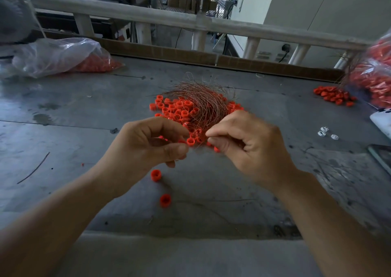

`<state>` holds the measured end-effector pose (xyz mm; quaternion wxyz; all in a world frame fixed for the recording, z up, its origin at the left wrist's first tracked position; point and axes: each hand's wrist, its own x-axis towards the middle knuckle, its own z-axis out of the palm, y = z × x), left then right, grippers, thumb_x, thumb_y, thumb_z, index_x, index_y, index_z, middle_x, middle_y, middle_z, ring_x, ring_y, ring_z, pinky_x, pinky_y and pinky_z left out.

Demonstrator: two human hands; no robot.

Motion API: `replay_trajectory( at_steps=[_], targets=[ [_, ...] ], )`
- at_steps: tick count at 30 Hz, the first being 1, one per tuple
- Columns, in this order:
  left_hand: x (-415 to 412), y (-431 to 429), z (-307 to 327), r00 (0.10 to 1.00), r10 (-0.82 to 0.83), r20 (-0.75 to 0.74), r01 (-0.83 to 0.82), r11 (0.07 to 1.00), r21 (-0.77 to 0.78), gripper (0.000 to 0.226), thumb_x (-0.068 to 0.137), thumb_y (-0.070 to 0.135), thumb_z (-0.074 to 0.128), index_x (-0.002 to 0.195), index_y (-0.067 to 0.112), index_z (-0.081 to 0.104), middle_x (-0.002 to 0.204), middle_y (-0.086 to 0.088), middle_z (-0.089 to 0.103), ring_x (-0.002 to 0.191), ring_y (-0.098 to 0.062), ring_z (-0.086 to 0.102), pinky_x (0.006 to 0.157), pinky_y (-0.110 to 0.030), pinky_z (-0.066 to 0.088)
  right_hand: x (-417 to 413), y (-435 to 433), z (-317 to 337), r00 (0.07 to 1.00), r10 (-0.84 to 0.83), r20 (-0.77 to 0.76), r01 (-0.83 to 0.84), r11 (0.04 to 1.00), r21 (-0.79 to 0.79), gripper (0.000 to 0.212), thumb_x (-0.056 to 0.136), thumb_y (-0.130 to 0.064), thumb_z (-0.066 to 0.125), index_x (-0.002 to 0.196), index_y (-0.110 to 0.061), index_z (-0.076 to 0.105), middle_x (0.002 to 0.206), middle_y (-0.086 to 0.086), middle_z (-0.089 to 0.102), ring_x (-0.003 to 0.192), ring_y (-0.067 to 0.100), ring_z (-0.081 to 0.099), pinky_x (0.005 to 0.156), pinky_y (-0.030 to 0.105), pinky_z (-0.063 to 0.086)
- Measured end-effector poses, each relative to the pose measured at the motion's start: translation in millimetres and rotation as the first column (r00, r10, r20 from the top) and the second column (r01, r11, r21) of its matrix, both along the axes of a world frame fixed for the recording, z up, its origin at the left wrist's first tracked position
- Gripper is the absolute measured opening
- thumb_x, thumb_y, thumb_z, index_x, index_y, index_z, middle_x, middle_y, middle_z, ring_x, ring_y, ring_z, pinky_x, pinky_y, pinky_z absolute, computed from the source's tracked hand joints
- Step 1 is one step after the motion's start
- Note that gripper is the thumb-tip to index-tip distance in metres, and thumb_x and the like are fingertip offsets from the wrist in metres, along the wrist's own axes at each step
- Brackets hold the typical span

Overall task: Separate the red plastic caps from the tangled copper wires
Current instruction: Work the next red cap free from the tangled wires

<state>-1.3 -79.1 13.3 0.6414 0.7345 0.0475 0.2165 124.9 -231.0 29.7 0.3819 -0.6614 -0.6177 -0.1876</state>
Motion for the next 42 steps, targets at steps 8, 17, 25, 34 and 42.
replay_trajectory(
  at_steps=[8,17,25,34,42],
  targets=[
    [2,-4,0,0.999,0.025,0.025,-0.022,0.995,-0.093,0.028,0.042,0.022,0.075,0.070,0.025,0.074,0.071,-0.001,0.071,0.067,-0.011,0.069,0.063,-0.017,0.054,-10,-2,2,0.960,0.022,-0.279,-0.031,0.999,-0.026,0.004,0.078,-0.008,0.064,0.076,-0.009,0.067,0.075,-0.003,0.057,0.070,0.009,0.053,0.057,0.018,0.042],
    [0,-8,5,1.000,0.019,0.014,-0.017,0.994,-0.110,0.024,0.043,0.014,0.072,0.066,0.022,0.073,0.068,-0.006,0.070,0.060,-0.014,0.068,0.056,-0.016,0.053,-12,0,1,0.938,0.007,-0.347,-0.025,0.999,-0.049,0.009,0.078,-0.011,0.063,0.074,-0.019,0.063,0.075,-0.009,0.056,0.073,0.003,0.051,0.063,0.013,0.041],
    [-2,-10,5,0.999,0.002,0.040,0.002,0.996,-0.094,0.024,0.052,0.009,0.070,0.074,0.017,0.072,0.075,-0.004,0.073,0.070,-0.012,0.070,0.064,-0.015,0.053,-22,6,-5,0.922,0.029,-0.386,-0.050,0.998,-0.044,0.006,0.078,-0.010,0.062,0.075,-0.014,0.065,0.072,-0.010,0.055,0.070,0.003,0.051,0.064,0.011,0.040],
    [-2,-11,4,0.995,0.048,0.086,-0.037,0.992,-0.123,0.024,0.048,0.012,0.071,0.072,0.015,0.067,0.075,-0.006,0.072,0.071,-0.015,0.070,0.063,-0.019,0.055,-24,7,-7,0.904,-0.015,-0.426,0.001,0.999,-0.034,0.006,0.076,-0.010,0.063,0.072,-0.013,0.066,0.066,-0.008,0.058,0.065,0.006,0.054,0.060,0.011,0.041],
    [-2,-8,3,0.995,0.019,0.103,-0.004,0.990,-0.144,0.024,0.050,0.016,0.074,0.074,0.019,0.073,0.077,-0.005,0.073,0.072,-0.015,0.070,0.062,-0.020,0.055,-23,7,-7,0.906,-0.031,-0.422,0.009,0.998,-0.054,0.006,0.076,-0.008,0.063,0.071,-0.010,0.067,0.065,-0.007,0.059,0.065,0.006,0.054,0.059,0.010,0.040]
  ],
)
